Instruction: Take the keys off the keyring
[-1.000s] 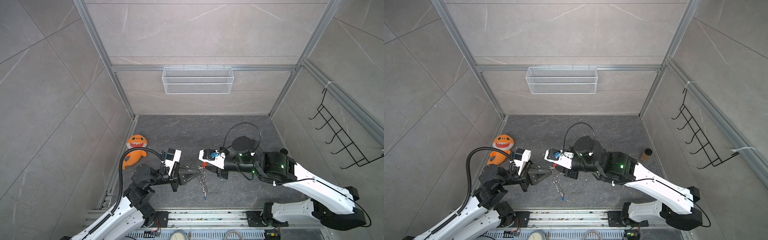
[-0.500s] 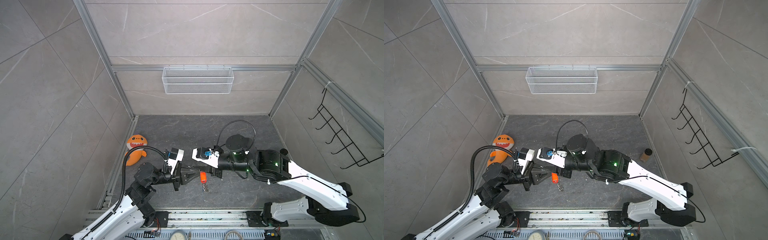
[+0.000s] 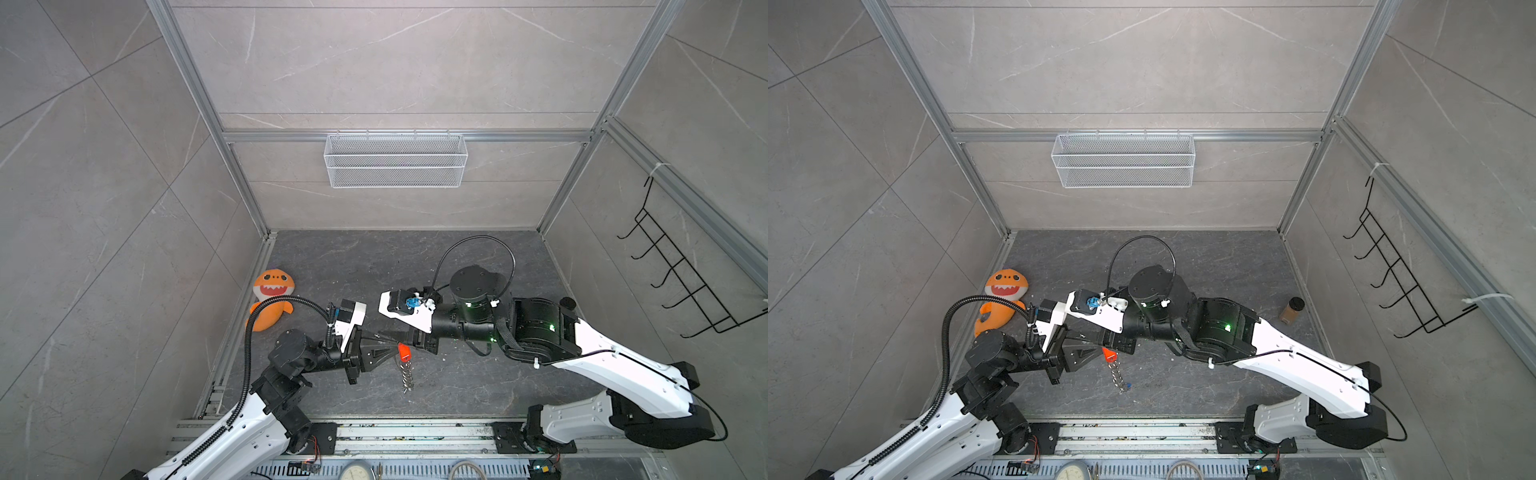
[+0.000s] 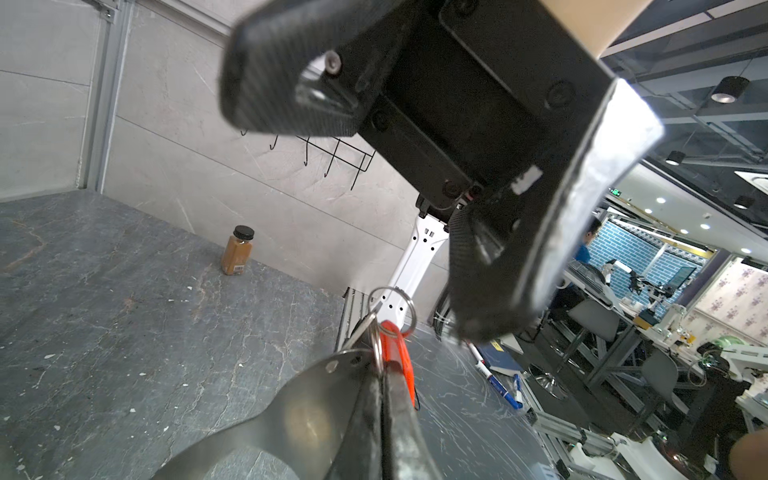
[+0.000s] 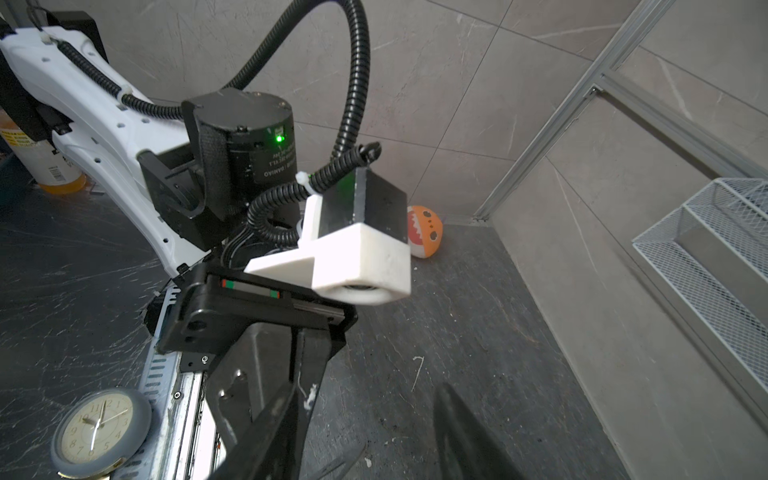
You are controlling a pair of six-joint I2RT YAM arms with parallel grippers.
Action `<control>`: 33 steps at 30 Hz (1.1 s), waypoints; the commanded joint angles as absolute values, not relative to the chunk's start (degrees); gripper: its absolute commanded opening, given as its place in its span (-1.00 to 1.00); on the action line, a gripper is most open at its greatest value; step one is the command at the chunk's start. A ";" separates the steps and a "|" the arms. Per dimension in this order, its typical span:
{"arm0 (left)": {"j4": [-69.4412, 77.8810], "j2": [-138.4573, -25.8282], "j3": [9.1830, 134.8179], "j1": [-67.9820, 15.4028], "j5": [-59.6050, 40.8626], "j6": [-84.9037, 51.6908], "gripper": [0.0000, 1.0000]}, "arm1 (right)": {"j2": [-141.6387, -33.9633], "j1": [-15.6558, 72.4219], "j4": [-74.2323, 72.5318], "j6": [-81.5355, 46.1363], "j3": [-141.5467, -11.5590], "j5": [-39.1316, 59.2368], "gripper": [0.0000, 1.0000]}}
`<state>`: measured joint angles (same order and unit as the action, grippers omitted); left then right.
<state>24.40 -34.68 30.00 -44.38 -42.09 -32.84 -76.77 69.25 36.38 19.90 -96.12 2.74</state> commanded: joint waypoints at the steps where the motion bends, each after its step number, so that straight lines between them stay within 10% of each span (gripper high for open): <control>1: 29.35 -32.68 30.00 -44.35 -39.94 -32.70 -1.00 | -75.42 69.61 33.18 17.82 -96.83 1.58 0.11; 14: 32.86 -25.07 26.88 -44.35 -32.58 -29.89 -1.00 | -64.60 69.60 26.74 9.68 -84.13 -5.45 0.11; 18: 32.72 -23.50 27.13 -44.31 -32.52 -29.40 -1.00 | -64.08 69.58 31.02 7.94 -83.11 -7.76 -0.17; 28: 30.93 -22.23 27.86 -44.30 -32.79 -28.98 -1.00 | -69.68 69.85 34.54 6.16 -83.42 3.59 -0.31; 33: 29.00 -21.89 28.38 -44.38 -32.53 -28.35 -1.00 | -70.31 70.42 34.53 6.45 -84.28 1.60 -0.11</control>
<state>27.62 -22.79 26.35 -44.38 -33.28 -29.98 -70.94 70.00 34.24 7.11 -83.77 1.56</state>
